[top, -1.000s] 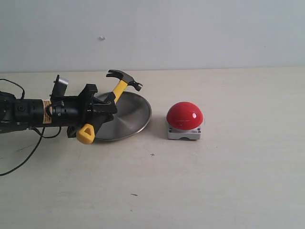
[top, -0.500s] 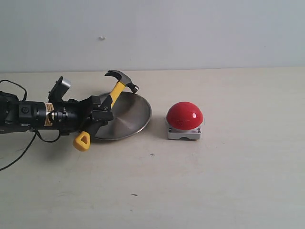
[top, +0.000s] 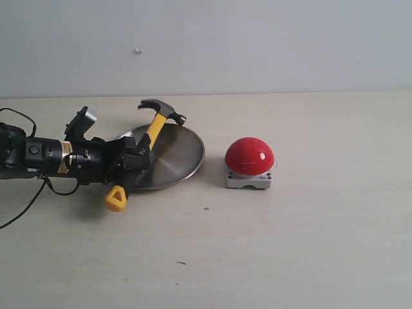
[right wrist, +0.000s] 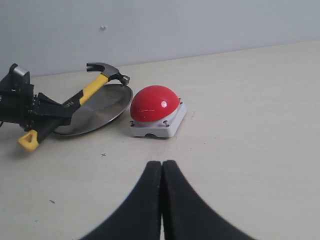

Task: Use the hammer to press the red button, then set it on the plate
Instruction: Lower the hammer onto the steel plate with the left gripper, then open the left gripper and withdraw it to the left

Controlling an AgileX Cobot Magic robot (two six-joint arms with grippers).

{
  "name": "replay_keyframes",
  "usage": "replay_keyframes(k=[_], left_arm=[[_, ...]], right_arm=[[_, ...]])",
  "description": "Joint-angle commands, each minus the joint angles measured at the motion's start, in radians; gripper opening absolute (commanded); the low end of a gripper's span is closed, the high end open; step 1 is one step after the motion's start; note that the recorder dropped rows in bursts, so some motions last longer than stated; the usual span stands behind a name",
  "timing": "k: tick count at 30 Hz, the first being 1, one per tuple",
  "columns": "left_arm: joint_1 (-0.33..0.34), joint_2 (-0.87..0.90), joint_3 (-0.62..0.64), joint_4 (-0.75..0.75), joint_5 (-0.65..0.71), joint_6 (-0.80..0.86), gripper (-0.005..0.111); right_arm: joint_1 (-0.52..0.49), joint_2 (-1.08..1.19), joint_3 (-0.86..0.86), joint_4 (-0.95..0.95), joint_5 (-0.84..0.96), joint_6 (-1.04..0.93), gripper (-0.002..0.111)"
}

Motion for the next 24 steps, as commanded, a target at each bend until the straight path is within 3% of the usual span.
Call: replay_keyframes(k=[1, 7, 18, 21, 24], left_arm=[[0.0, -0.01, 0.004, 0.031, 0.005, -0.002, 0.045], [0.0, -0.019, 0.003, 0.031, 0.0, 0.007, 0.057], [0.052, -0.14, 0.001, 0.072, 0.035, 0.045, 0.056], [0.052, -0.166, 0.003, 0.094, 0.035, 0.045, 0.041], [0.052, -0.192, 0.018, 0.094, 0.044, 0.045, 0.008]], right_arm=[[0.002, -0.006, 0.005, 0.0, -0.006, -0.006, 0.0], [0.002, -0.006, 0.005, 0.0, -0.006, -0.006, 0.0], [0.002, -0.006, 0.005, 0.0, -0.006, -0.006, 0.0], [0.002, -0.006, 0.005, 0.0, -0.006, -0.006, 0.0], [0.002, -0.006, 0.005, 0.0, -0.006, -0.006, 0.0]])
